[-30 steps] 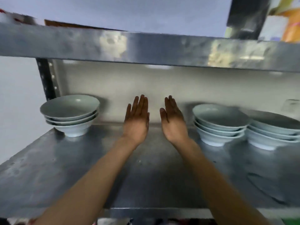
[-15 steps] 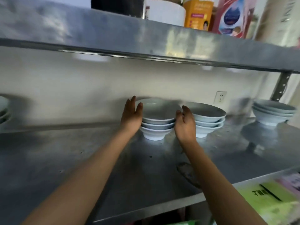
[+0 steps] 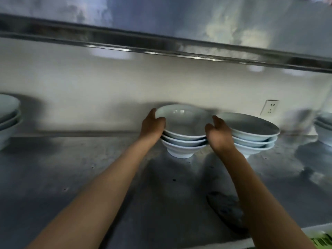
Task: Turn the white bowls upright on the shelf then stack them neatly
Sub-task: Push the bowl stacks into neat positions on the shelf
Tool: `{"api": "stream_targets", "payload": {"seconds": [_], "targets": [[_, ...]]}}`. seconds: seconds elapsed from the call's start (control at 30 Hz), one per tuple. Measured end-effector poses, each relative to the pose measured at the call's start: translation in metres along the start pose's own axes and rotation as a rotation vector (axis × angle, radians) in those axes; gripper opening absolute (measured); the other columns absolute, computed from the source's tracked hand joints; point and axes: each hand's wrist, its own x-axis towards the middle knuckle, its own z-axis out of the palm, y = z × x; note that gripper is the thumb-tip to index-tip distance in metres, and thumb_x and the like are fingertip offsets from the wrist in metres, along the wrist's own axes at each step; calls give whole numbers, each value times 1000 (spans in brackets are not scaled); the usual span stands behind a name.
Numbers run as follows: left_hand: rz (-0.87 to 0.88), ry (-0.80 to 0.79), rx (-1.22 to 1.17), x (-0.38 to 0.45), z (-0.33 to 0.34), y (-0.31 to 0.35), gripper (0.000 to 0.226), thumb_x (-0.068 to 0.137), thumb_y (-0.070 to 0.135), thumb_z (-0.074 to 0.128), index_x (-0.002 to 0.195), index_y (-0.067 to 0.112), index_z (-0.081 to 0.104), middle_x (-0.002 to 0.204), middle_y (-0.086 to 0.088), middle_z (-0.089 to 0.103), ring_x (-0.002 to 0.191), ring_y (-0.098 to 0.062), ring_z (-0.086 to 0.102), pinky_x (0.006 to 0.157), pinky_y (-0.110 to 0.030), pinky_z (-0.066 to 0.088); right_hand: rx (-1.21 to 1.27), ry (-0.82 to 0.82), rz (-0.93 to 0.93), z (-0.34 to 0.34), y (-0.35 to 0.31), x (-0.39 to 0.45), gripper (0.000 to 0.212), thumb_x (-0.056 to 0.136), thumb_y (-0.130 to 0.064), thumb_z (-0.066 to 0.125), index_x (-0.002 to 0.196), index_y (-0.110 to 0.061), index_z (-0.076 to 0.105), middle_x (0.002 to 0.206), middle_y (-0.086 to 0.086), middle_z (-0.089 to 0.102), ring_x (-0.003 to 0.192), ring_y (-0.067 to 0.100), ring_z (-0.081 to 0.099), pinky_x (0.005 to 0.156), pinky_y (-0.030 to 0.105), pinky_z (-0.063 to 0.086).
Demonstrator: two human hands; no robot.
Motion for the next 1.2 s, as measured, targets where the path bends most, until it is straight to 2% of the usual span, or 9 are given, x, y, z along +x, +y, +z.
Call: {"api": "stream_targets", "payload": {"seconds": [0.1, 0.23, 0.37, 0.47, 0.63, 0.8, 0.93, 1.1, 1.2], "targets": [[5, 7, -8, 1, -5, 0, 45, 72, 11, 54, 117, 16, 58, 110, -7, 63, 102, -27, 56, 76, -28, 41, -16, 29, 4, 1, 0, -2, 54, 92, -22, 44, 144, -9, 37, 151, 12, 37, 139, 26, 34, 114, 30, 23], [-10, 48, -21, -4, -13, -1, 62, 75, 13, 54, 137, 17, 50, 134, -10, 57, 121, -30, 51, 98, -35, 45, -75, 32, 15, 2, -13, -8, 54, 89, -28, 44, 140, -11, 44, 141, 18, 48, 128, 33, 47, 108, 35, 35], [-24, 70, 8, 0, -38, -7, 64, 67, 22, 51, 130, 15, 53, 130, -11, 60, 117, -31, 54, 98, -40, 47, -141, -27, -27, 18, -32, -12, 48, 92, -25, 41, 135, -5, 49, 143, 20, 45, 127, 35, 47, 111, 36, 32], [-38, 150, -46, -3, -67, -14, 60, 75, 13, 54, 135, 18, 51, 135, -7, 56, 123, -28, 51, 102, -35, 44, -101, -31, -35, 38, -52, -18, 47, 91, -26, 42, 135, -12, 50, 141, 18, 49, 127, 35, 47, 109, 36, 34], [-144, 397, -208, -11, -132, -36, 51, 57, 27, 61, 105, 10, 53, 90, -5, 61, 91, -30, 60, 80, -41, 52, -77, -106, -114, 87, -98, -36, 43, 91, -26, 43, 131, -13, 54, 131, 18, 57, 119, 37, 52, 101, 37, 40], [-253, 429, -394, -16, -196, -61, 51, 42, 38, 66, 79, 2, 65, 70, -10, 65, 67, -27, 65, 63, -55, 59, -62, -150, -175, 133, -139, -54, 41, 88, -27, 42, 124, -11, 54, 124, 16, 60, 113, 35, 54, 95, 36, 42], [-302, 443, -486, -31, -237, -68, 33, 59, 32, 73, 73, 4, 64, 74, -11, 61, 73, -30, 67, 67, -49, 60, -48, -176, -204, 164, -166, -65, 44, 89, -29, 41, 128, -12, 51, 129, 14, 57, 119, 33, 51, 99, 35, 40], [-318, 494, -485, -35, -279, -84, 45, 58, 40, 76, 79, 3, 66, 81, -14, 63, 68, -30, 67, 62, -44, 61, -36, -217, -256, 198, -194, -75, 49, 90, -30, 40, 134, -12, 46, 136, 13, 52, 124, 31, 47, 102, 34, 37], [-309, 588, -461, -38, -300, -91, 37, 63, 35, 78, 74, 3, 65, 80, -16, 67, 70, -31, 68, 63, -47, 61, -11, -230, -281, 215, -209, -84, 47, 91, -28, 41, 134, -9, 47, 137, 12, 52, 126, 30, 46, 103, 34, 35]]}}
